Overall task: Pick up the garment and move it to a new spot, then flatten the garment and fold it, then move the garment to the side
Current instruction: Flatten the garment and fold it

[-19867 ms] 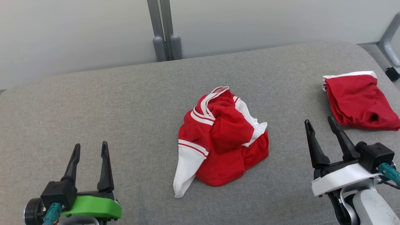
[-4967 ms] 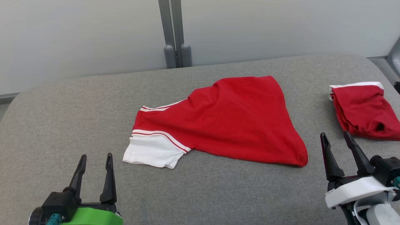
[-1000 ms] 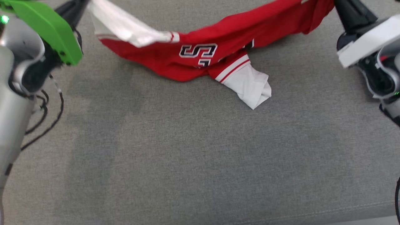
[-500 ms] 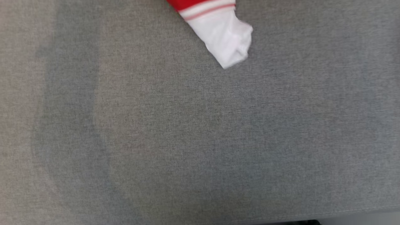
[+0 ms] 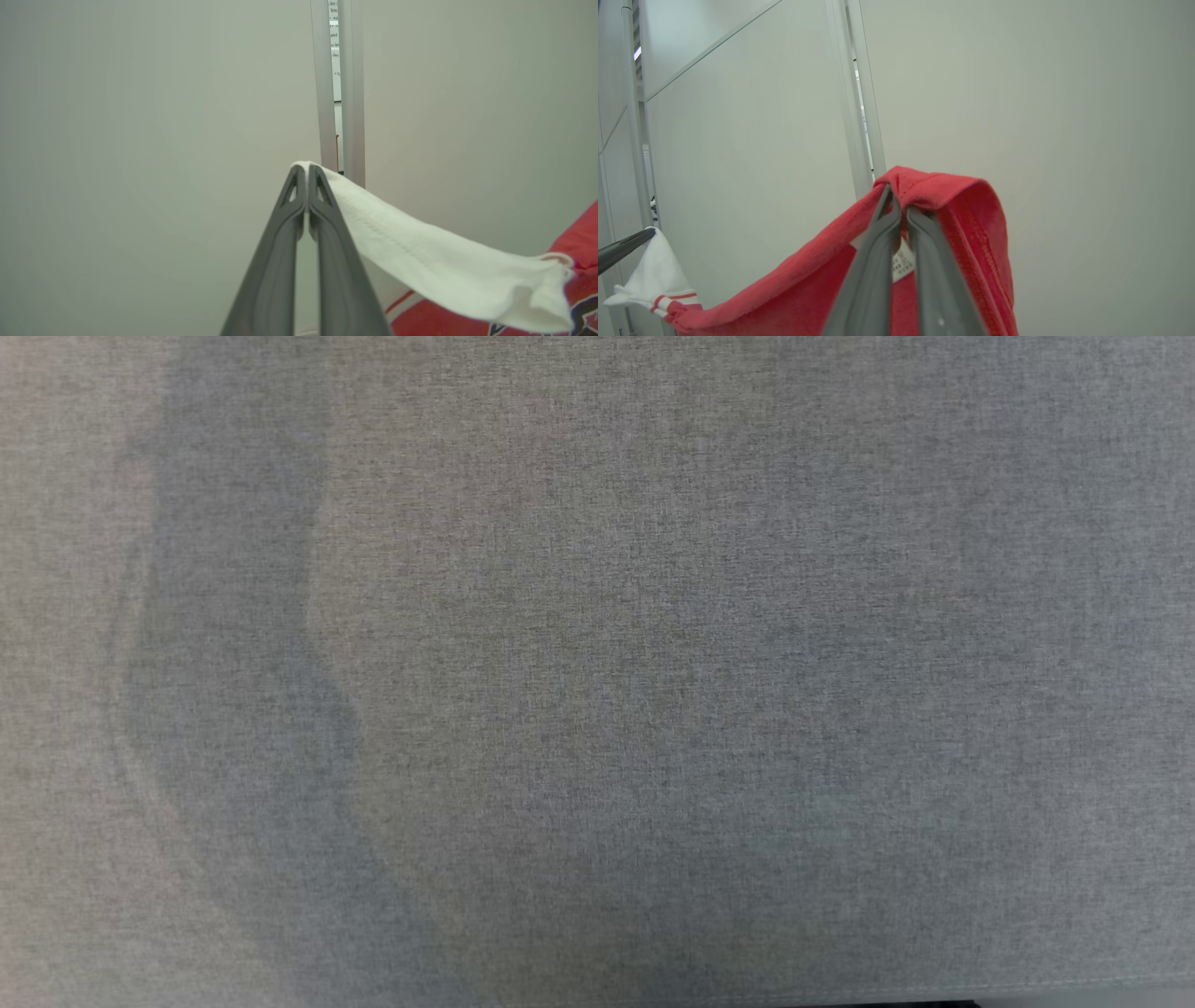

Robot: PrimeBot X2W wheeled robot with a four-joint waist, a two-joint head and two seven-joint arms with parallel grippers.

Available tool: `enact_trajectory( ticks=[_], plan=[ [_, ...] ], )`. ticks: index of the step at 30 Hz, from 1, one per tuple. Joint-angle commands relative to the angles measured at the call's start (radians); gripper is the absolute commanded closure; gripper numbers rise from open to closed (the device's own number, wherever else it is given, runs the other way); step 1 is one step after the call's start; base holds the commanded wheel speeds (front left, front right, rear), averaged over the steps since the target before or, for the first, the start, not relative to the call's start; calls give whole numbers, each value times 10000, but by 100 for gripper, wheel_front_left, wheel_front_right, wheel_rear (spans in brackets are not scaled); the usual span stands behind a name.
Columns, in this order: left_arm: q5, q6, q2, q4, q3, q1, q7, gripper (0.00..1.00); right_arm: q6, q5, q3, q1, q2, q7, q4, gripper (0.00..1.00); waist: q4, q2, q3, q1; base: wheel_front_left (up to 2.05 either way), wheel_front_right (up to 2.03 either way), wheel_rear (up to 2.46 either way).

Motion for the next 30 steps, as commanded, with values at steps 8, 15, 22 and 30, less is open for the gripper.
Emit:
enact_trajectory(
  ticks=[8,15,22,30],
  plan=[
    [-394,-10,140,459,-1454,1238,-210,100,4,916,1099,1592,-156,-79,237,100,68,0,-855,-2,0,0,0],
    [-1185,-9,654,-12,-3057,3128,310,100,4,2036,2508,3802,-716,528,-281,100,5,0,-2465,-2,0,0,0],
    [-2911,-8,1955,-1364,-4382,5619,1881,100,4,2955,4149,6015,-1868,1554,-1419,100,-93,0,-4175,-2,0,0,0],
    [-4685,108,3344,-3104,-5185,8383,3926,100,3,3535,5693,8141,-3120,3038,-2799,100,-131,0,-5766,-2,0,0,0]
  ],
)
